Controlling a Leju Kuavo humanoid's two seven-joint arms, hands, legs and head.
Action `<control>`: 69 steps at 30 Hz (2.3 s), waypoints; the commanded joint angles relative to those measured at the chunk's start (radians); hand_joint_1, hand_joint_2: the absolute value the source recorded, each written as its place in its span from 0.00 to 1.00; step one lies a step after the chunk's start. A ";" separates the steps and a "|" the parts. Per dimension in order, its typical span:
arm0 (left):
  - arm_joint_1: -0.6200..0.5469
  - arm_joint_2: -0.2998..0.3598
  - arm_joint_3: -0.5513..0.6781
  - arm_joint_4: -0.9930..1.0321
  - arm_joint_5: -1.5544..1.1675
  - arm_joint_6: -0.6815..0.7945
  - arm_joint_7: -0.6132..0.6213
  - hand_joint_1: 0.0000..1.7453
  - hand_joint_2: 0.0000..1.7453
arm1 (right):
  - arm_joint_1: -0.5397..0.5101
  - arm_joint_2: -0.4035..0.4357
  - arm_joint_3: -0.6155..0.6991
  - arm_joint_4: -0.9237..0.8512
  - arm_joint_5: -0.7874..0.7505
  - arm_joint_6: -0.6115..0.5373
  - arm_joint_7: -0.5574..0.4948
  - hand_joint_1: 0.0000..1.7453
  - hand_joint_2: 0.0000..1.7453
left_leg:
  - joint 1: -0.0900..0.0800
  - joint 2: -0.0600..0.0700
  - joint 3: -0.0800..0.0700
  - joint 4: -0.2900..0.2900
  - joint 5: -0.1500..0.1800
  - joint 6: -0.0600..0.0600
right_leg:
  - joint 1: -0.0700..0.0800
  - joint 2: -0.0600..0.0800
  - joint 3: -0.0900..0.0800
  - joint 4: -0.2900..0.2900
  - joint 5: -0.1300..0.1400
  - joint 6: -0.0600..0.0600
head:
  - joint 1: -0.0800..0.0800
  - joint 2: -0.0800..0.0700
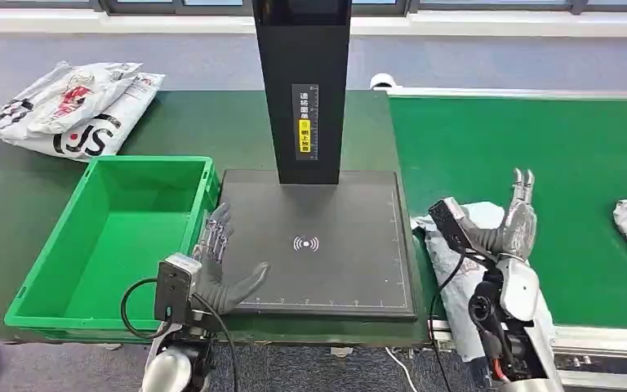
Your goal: Moved the parcel from conveyor to table for the left to box.
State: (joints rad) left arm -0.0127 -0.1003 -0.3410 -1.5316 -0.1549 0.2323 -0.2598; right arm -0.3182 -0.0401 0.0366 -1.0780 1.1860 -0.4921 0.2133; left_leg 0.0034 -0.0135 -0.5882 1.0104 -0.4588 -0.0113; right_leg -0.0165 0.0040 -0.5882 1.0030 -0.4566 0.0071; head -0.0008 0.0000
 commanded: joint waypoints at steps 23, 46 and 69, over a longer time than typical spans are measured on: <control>0.042 0.025 0.010 -0.008 -0.013 0.003 0.028 0.00 1.00 | 0.153 0.076 -0.226 0.381 0.152 0.116 0.193 0.00 1.00 | 0.001 0.001 0.003 -0.002 -0.001 0.000 | 0.001 0.000 0.003 -0.003 -0.001 0.000 | 0.000 0.000; 0.079 0.020 0.024 -0.052 -0.022 0.015 0.041 0.00 1.00 | 0.132 0.094 -0.249 0.407 0.179 0.146 0.160 1.00 1.00 | 0.001 0.001 0.007 -0.002 -0.002 0.001 | 0.001 -0.001 0.010 -0.006 -0.001 0.001 | 0.000 0.000; 0.074 0.008 0.020 -0.034 -0.038 0.013 0.030 0.00 1.00 | 0.301 0.117 -0.079 -0.419 0.018 -0.010 -0.031 1.00 1.00 | -0.001 0.002 0.002 -0.001 -0.003 0.002 | -0.001 0.001 0.003 -0.002 -0.002 0.001 | 0.000 0.000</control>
State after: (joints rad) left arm 0.0868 -0.0954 -0.3410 -1.6171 -0.1888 0.2514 -0.2277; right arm -0.0229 0.0706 -0.1007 -1.2823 1.2199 -0.4952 0.1888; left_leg 0.0029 -0.0141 -0.5870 1.0103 -0.4614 -0.0092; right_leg -0.0171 0.0032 -0.5849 1.0008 -0.4591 0.0091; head -0.0008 -0.0004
